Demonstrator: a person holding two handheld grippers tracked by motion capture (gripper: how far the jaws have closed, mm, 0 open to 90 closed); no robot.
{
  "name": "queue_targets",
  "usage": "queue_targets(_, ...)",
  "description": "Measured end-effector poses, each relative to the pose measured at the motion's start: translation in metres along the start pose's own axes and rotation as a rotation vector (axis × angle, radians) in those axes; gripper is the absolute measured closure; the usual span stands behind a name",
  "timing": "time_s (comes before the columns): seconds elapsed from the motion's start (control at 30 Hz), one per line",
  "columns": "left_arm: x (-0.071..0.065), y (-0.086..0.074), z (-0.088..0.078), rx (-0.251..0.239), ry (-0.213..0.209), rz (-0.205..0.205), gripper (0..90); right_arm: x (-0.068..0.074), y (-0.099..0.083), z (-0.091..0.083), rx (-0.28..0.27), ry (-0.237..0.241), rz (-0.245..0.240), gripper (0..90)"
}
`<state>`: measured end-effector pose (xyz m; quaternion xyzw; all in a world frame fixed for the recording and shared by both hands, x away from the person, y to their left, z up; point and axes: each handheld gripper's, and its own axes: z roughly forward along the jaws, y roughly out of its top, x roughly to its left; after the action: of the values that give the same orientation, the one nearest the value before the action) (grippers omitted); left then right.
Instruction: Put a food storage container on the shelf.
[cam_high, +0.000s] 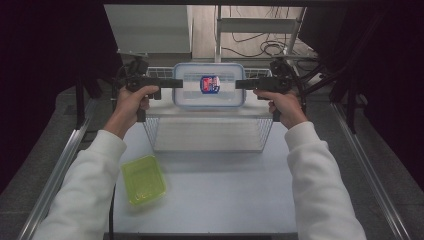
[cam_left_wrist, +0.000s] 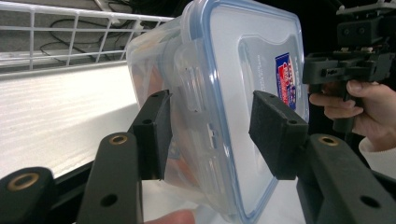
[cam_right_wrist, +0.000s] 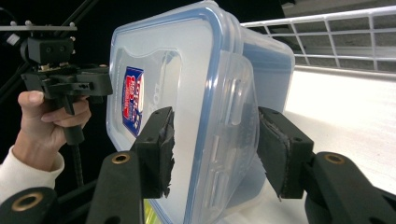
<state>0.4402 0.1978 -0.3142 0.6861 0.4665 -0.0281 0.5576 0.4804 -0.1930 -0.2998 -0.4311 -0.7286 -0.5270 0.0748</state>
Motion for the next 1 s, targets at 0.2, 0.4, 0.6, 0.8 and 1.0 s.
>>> queue_targets(0.2, 0.006, -0.001, 0.009, 0.009, 0.040, -0.010, 45.9, 0.000, 0.002, 0.005, 0.011, -0.091, 0.050, 40.4)
queue_targets(0.4, 0.005, -0.004, 0.015, -0.008, 0.046, -0.019, 38.1, 0.001, -0.001, 0.004, -0.013, -0.184, 0.064, 36.4)
queue_targets(0.6, -0.003, -0.005, 0.005, -0.039, 0.086, 0.019, 25.7, 0.006, -0.010, -0.018, -0.082, -0.163, 0.019, 48.3)
queue_targets(0.8, -0.019, -0.022, -0.015, -0.041, 0.071, 0.084, 24.0, 0.020, -0.029, -0.035, -0.067, -0.104, -0.085, 72.1)
queue_targets(1.0, -0.031, -0.046, -0.028, -0.037, 0.032, 0.112, 22.9, 0.036, -0.048, -0.032, -0.022, -0.077, -0.189, 86.0)
